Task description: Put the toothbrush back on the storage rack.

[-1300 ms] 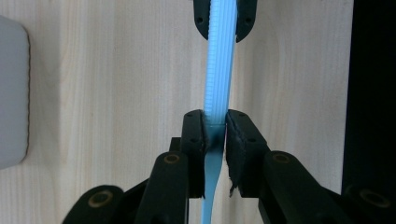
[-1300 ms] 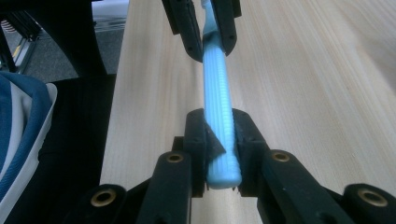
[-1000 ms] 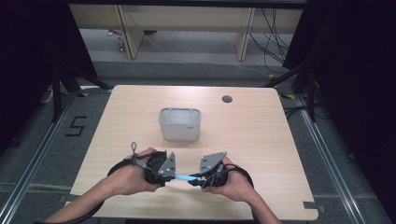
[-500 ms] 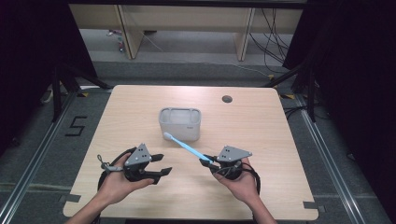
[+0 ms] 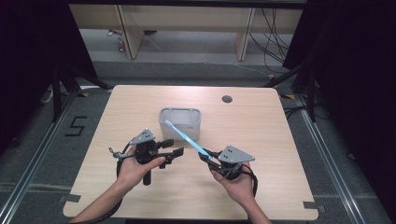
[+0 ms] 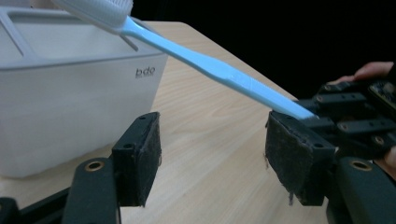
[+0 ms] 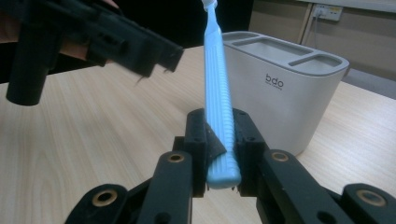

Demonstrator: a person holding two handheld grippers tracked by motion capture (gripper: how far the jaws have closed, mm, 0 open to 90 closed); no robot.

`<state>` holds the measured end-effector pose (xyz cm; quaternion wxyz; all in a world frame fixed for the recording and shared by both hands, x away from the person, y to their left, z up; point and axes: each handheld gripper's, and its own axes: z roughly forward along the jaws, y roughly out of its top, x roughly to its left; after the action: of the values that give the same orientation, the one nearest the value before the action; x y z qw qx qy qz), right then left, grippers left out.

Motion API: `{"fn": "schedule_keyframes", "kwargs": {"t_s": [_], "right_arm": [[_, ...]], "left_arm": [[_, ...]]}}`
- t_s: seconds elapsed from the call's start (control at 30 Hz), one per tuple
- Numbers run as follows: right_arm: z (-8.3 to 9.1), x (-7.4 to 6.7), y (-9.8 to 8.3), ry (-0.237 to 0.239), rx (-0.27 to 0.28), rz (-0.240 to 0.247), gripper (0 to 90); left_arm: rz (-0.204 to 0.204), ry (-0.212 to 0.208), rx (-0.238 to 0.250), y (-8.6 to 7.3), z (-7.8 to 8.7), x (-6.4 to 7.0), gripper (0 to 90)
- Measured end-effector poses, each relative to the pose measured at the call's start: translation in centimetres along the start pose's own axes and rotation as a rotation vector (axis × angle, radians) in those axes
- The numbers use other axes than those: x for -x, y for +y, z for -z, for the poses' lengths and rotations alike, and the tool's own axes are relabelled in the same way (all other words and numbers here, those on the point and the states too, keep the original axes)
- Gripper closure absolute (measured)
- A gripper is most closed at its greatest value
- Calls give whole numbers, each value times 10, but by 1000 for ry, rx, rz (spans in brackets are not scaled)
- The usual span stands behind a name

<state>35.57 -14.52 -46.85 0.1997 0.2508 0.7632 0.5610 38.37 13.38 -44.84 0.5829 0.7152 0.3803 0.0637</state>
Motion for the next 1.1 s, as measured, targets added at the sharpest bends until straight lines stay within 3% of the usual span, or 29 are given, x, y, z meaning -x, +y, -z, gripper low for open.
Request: {"fn": "schedule_keyframes", "kwargs": {"t_s": [0.07, 0.13, 0.23, 0.27, 0.37, 0.4, 0.6, 0.67, 0.73, 0.8, 0.83, 1.0, 1.1], "right_arm": [[-1, 0, 0, 20, 1, 3, 795], [-1, -1, 1, -1, 10, 14, 795], [-3, -1, 2, 21, 19, 18, 795], [-2, -1, 3, -1, 13, 34, 795], [-4, -4, 3, 20, 21, 9, 795], [-4, -5, 3, 28, 7, -9, 795], [-6, -7, 4, 30, 11, -2, 795], [-5, -6, 4, 15, 13, 23, 794], [-7, -8, 4, 35, 9, -4, 794], [-8, -6, 4, 23, 24, 28, 794], [-7, -7, 4, 6, 14, 26, 793], [-11, -10, 2, 15, -3, 25, 789], [-14, -13, 0, 10, -14, 22, 783]], "left_arm": [[12, -6, 7, 3, -2, 0, 353], [47, -33, 18, 5, -4, 0, 355], [73, -51, 36, 7, -7, -1, 359], [73, -53, 41, 8, -7, -1, 361], [93, -61, 61, 10, -8, -1, 380], [97, -68, 66, 11, -9, -2, 388], [107, -95, 94, 15, -9, -2, 475], [109, -98, 93, 15, -10, -1, 506], [115, -107, 102, 16, -10, -1, 539], [113, -109, 110, 17, -9, -1, 575], [113, -112, 113, 17, -9, -1, 594], [108, -139, 140, 22, -9, 4, 677], [126, -194, 160, 25, -9, 8, 743]]}}
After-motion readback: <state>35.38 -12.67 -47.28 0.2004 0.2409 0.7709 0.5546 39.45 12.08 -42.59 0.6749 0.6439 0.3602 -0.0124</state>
